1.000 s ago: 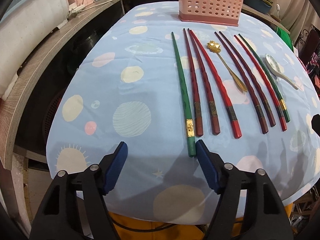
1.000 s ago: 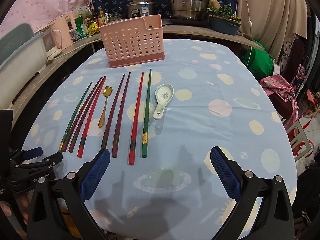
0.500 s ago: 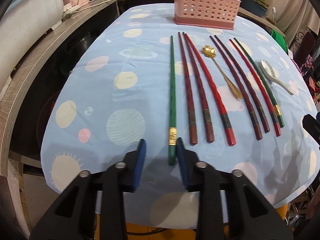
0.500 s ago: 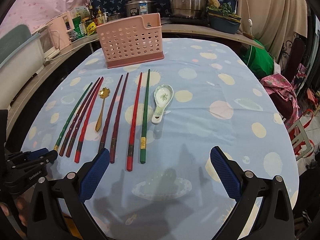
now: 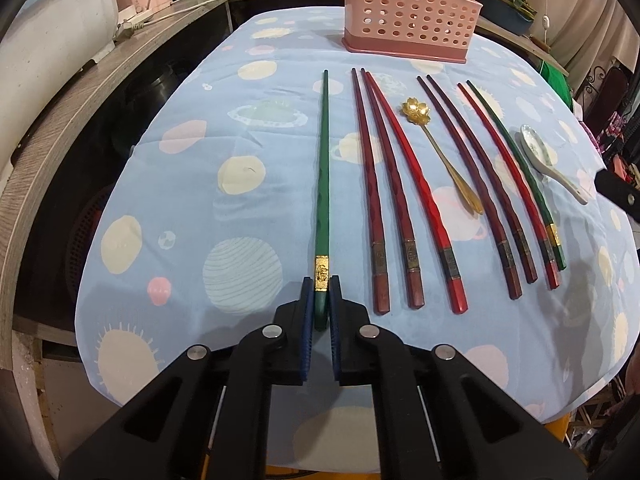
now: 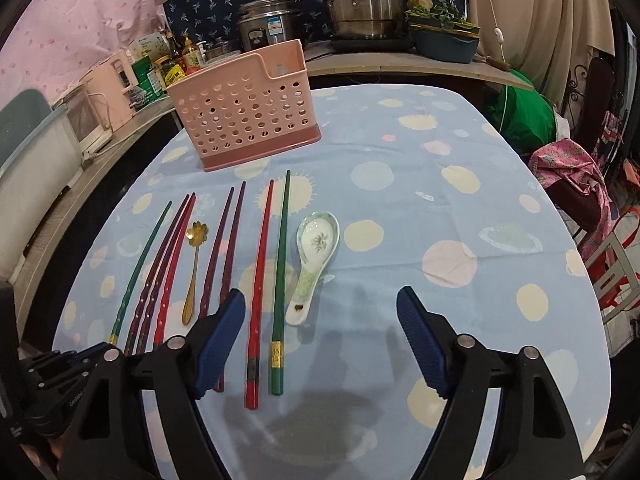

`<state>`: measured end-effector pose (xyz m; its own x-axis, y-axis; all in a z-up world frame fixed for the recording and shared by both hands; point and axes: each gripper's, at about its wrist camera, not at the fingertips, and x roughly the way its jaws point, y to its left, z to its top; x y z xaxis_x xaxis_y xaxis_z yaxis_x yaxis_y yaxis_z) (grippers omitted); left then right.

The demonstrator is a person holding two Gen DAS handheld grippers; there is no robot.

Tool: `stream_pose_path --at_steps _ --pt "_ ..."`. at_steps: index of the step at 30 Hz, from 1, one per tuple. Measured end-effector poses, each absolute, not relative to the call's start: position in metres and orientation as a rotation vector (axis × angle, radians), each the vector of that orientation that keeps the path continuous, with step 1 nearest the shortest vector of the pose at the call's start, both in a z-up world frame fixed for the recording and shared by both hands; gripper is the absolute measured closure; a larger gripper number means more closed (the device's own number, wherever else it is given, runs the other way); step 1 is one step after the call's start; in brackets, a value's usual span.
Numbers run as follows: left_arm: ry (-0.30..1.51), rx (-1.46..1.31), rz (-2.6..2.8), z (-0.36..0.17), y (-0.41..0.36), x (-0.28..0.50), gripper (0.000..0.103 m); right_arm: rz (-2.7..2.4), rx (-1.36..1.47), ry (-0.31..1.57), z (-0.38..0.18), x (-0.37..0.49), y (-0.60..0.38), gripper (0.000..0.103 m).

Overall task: Organize utensils
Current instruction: 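Lower the right gripper onto the white ceramic spoon handle and close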

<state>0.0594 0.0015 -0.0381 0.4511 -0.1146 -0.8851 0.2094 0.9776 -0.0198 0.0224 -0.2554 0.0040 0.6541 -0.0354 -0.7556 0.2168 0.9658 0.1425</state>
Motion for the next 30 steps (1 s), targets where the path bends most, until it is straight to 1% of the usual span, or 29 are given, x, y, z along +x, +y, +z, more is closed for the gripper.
stream_pose_path --at_steps 1,2,4,5,7,11,13,23,27,30 --pt "1.084 0.098 -0.200 -0.038 0.001 0.060 0.096 -0.145 0.232 0.852 0.003 0.027 -0.257 0.043" --pt "1.083 0.099 -0.200 -0.038 0.001 0.060 0.096 -0.144 0.237 0.859 0.001 0.031 -0.258 0.045" --pt "1.082 0.100 -0.201 -0.038 0.001 0.060 0.096 -0.135 0.251 0.877 -0.005 0.039 -0.260 0.058" --pt "1.081 0.101 -0.201 -0.038 0.001 0.060 0.096 -0.130 0.259 0.887 -0.009 0.042 -0.260 0.060" --pt "1.080 0.102 -0.202 -0.038 0.001 0.061 0.096 -0.122 0.278 0.906 -0.016 0.047 -0.262 0.069" --pt "1.082 0.099 -0.203 -0.038 0.001 0.062 0.096 -0.117 0.289 0.936 -0.028 0.051 -0.263 0.078" --pt "1.082 0.098 -0.203 -0.038 0.001 0.062 0.096 -0.112 0.296 0.949 -0.033 0.052 -0.264 0.086" --pt "1.078 0.100 -0.203 -0.038 0.000 0.062 0.096 -0.107 0.289 0.958 -0.044 0.047 -0.262 0.089" --pt "1.079 0.100 -0.204 -0.038 0.000 0.062 0.096 -0.109 0.272 0.955 -0.044 0.046 -0.261 0.093" --pt "1.088 0.085 -0.206 -0.037 0.002 0.063 0.096 -0.108 0.278 0.951 -0.042 0.043 -0.261 0.095"
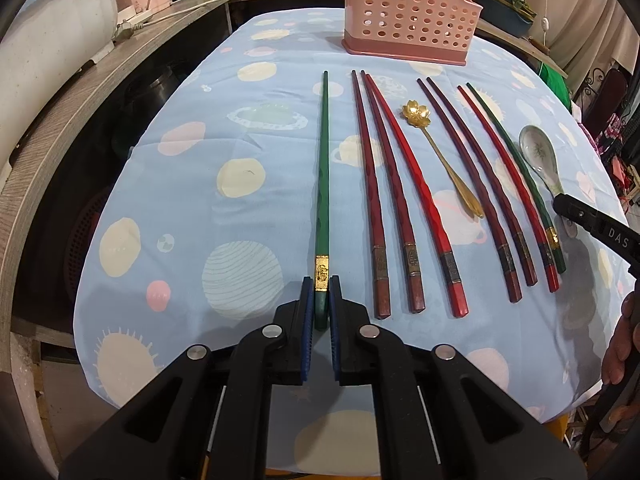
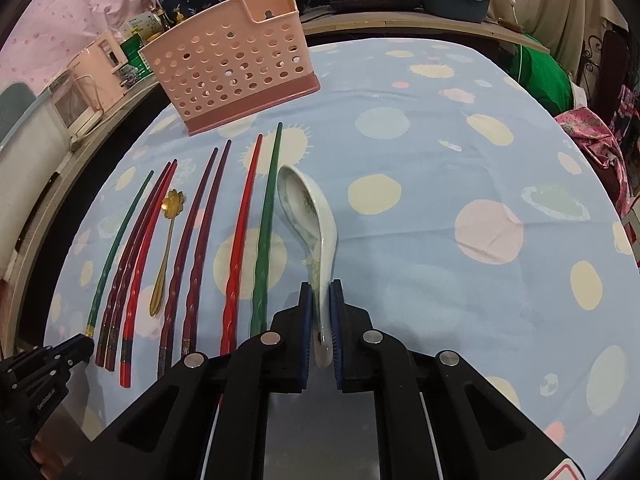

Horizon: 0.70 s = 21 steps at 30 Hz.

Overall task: Organize utensils
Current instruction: 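Lower the right gripper onto the white ceramic spoon handle and close, then lift the green chopstick with the left gripper while the right lifts the spoon toward the pink basket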

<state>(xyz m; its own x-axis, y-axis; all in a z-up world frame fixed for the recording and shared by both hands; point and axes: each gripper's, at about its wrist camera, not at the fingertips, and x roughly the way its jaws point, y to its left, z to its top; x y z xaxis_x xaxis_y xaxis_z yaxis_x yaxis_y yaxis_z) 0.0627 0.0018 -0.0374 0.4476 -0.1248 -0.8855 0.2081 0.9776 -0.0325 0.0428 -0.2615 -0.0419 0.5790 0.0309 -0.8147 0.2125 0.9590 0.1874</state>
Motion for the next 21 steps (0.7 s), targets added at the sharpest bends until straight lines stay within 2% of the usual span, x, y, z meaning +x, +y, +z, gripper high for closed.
stream_pose_path --at_steps 7,21 --pt "1.089 0.064 -0.206 -0.029 0.007 0.062 0.096 -0.114 0.280 0.913 -0.023 0.035 -0.265 0.096" --pt "0.963 -0.005 -0.210 0.043 0.015 0.086 0.096 -0.137 0.276 0.825 0.030 0.043 -0.276 0.097"
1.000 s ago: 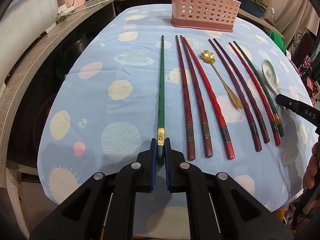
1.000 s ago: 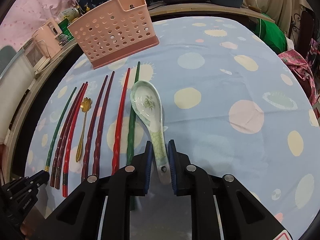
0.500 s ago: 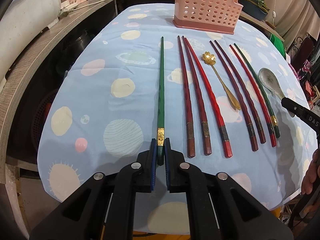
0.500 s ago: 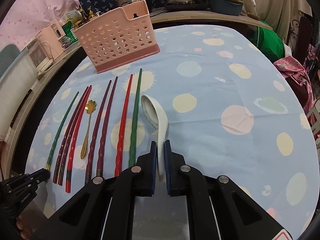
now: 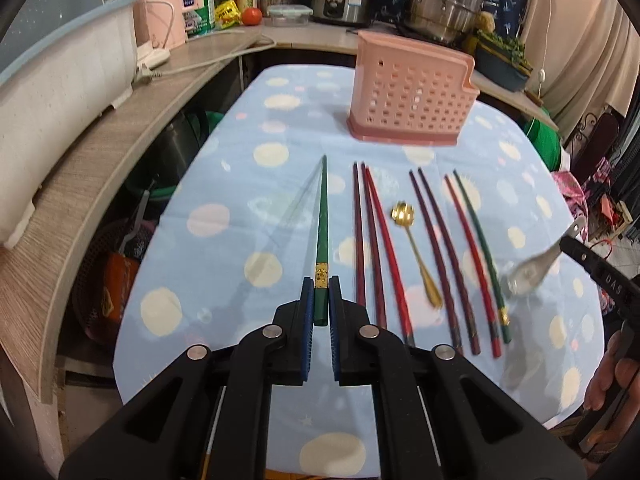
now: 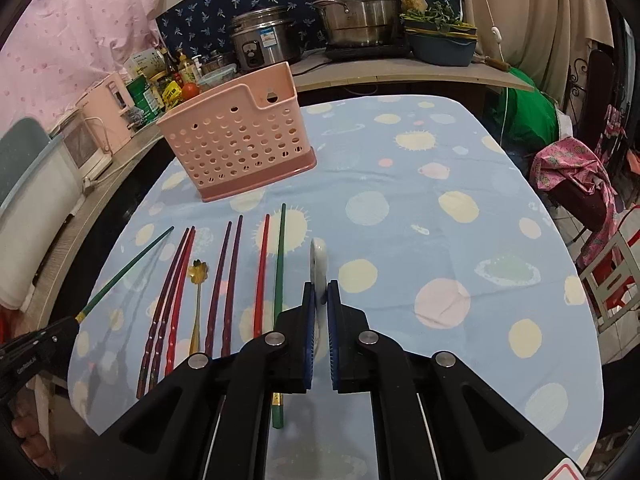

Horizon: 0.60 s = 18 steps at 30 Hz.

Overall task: Organize utensils
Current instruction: 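Lift the green chopstick with the left gripper while the right lifts the spoon toward the pink basket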

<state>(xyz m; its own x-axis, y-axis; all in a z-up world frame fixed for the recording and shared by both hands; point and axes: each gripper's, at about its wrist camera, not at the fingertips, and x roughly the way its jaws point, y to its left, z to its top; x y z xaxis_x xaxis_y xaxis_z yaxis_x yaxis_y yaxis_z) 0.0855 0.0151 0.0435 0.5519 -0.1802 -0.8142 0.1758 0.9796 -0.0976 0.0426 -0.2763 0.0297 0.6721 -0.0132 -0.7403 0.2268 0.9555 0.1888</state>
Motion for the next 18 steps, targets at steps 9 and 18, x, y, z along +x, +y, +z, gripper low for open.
stream_pose_path --at_steps 9,18 --pt "0.843 -0.034 -0.199 0.100 0.012 0.123 0.096 -0.126 0.273 0.791 0.049 0.060 -0.285 0.097" --pt "0.719 -0.063 -0.198 0.164 0.006 0.179 0.096 -0.091 0.271 0.759 0.073 0.097 -0.287 0.097"
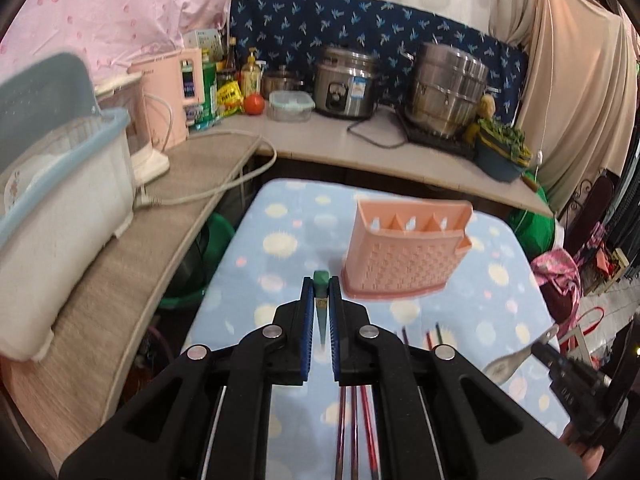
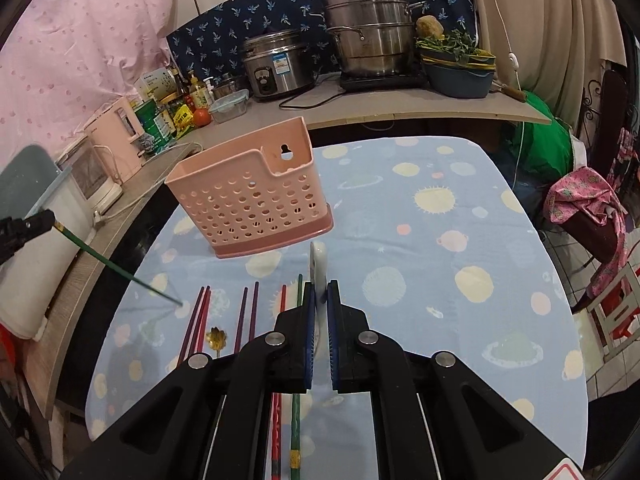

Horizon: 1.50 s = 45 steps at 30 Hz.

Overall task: Organize utensils
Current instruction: 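Lift the green chopstick with the left gripper while the right lifts the spoon toward the pink basket, then open the left gripper over the pink basket while the right drops the spoon in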

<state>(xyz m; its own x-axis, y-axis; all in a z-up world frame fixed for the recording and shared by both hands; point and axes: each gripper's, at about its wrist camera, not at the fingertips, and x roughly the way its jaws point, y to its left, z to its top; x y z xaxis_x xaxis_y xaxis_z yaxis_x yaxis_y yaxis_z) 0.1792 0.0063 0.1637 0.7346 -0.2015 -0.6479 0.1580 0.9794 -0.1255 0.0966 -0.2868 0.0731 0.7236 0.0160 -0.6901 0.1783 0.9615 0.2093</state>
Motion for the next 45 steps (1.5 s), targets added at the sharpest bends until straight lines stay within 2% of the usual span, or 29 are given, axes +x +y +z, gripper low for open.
stream_pose_path --at_steps 16,21,28,45 --pt "0.456 -0.118 -0.255 0.292 -0.017 0.231 0.096 -0.058 0.312 0.629 0.130 0.190 -0.309 0.097" --pt "0.413 -0.122 -0.271 0.310 -0.032 0.247 0.096 -0.059 0.328 0.605 0.143 0.223 -0.318 0.097" --pt "0.439 -0.126 -0.275 0.296 -0.049 0.278 0.096 -0.048 0.342 0.627 0.135 0.259 -0.319 0.097" --pt "0.609 -0.122 -0.235 0.214 -0.050 0.310 0.096 -0.052 0.339 0.733 0.083 0.293 -0.310 0.097"
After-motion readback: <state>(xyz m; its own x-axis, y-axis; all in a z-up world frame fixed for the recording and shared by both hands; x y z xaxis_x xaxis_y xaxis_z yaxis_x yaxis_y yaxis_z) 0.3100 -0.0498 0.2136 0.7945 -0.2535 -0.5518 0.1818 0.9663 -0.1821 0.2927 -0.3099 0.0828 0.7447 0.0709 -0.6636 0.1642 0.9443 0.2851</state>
